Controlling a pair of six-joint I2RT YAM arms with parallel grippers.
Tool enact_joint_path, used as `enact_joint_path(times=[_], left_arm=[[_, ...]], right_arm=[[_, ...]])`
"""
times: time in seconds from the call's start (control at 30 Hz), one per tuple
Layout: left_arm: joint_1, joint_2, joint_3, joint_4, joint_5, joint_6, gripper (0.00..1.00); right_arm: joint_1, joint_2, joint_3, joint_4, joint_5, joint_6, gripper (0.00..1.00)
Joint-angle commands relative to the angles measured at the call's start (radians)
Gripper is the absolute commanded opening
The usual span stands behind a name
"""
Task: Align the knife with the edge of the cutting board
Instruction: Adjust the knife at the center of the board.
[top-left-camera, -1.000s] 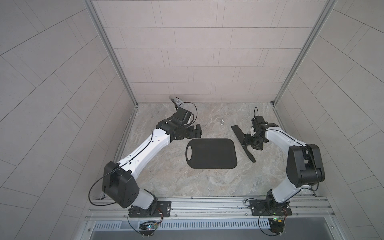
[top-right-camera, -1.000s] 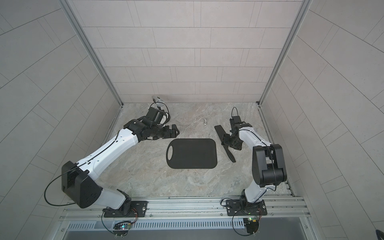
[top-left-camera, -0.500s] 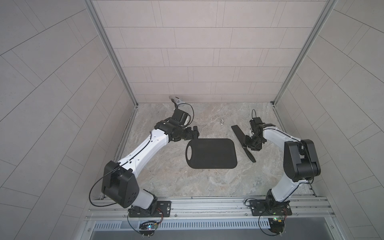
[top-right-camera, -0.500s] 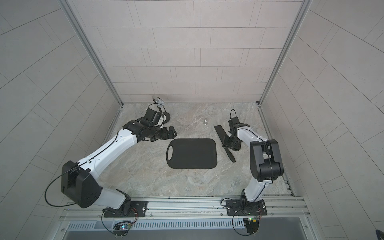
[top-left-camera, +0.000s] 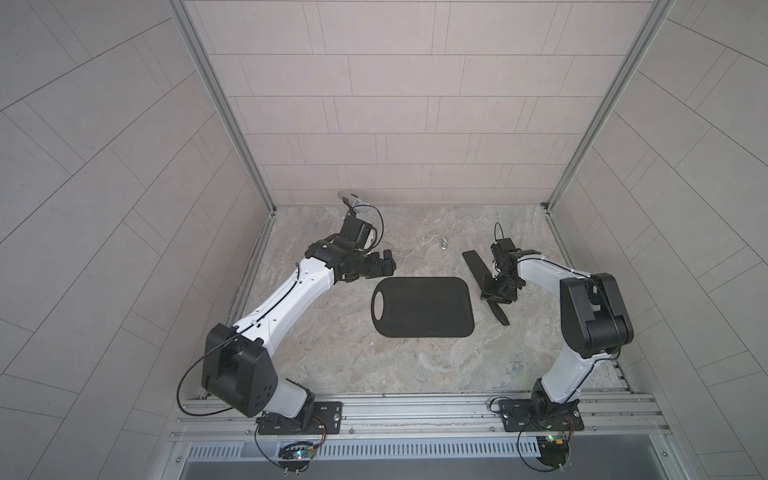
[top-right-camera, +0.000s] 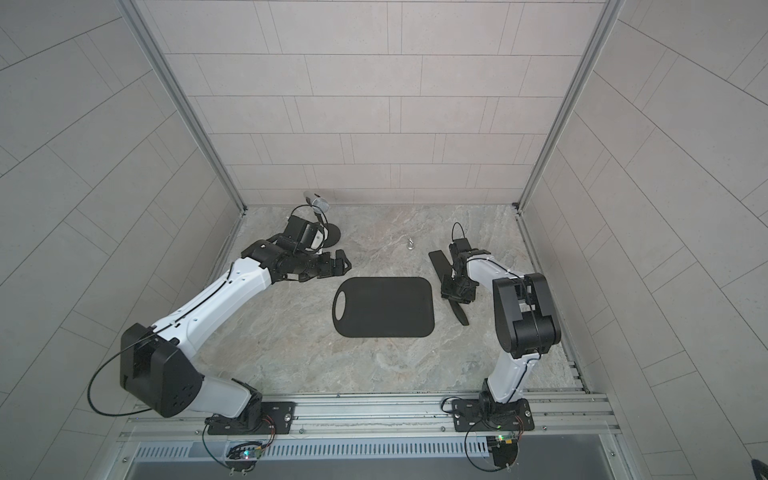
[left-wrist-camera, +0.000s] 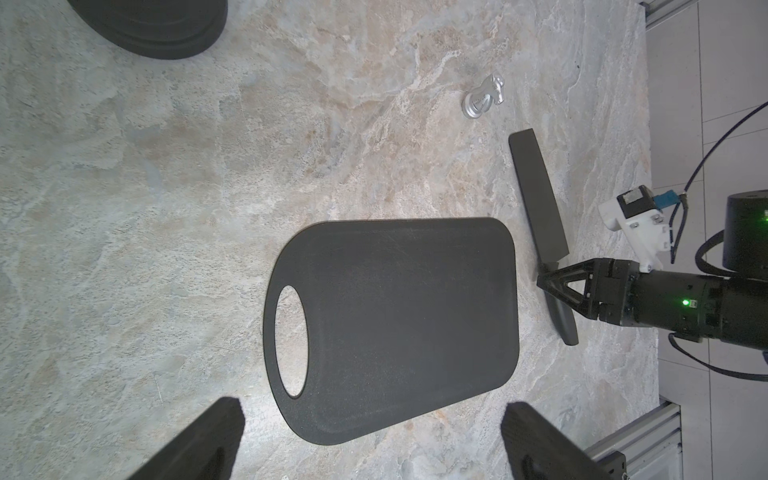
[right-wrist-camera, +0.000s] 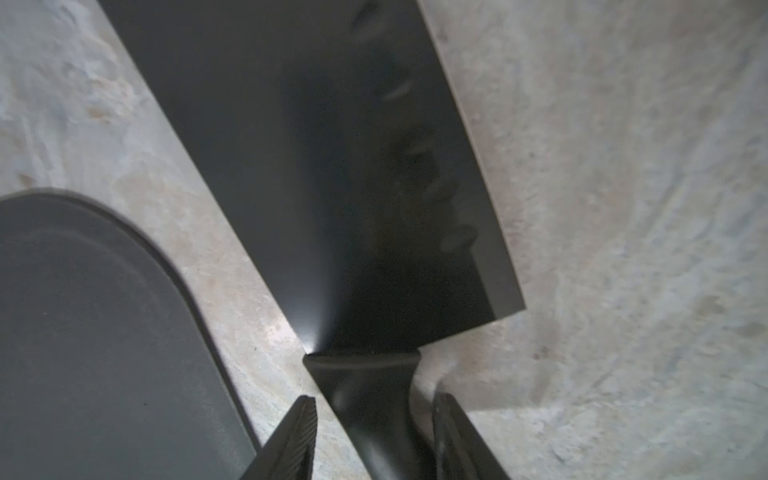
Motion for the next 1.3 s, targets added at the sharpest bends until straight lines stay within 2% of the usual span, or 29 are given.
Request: enact_joint_path(times=[0.0, 0.1, 0.3, 1.27], left_arm=[[0.011, -0.005, -0.014, 0.009, 0.037, 0.016, 1.00], [0.016, 0.009, -0.013, 0.008, 0.055, 0.015, 1.00], [0.024, 0.012, -0.013, 0.008, 0.062, 0.013, 1.00], [0.025, 0.000, -0.018, 0.008, 0.034, 0.011, 1.00]], right_arm=[[0.009, 0.021, -0.009, 0.010, 0.016, 0.013, 0.32], [0.018, 0.032, -0.009, 0.011, 0.018, 0.020, 0.25], [0.036, 0.041, -0.016, 0.018, 0.021, 0.027, 0.24], [0.041, 0.066, -0.030, -0.011, 0.093, 0.044, 0.39]])
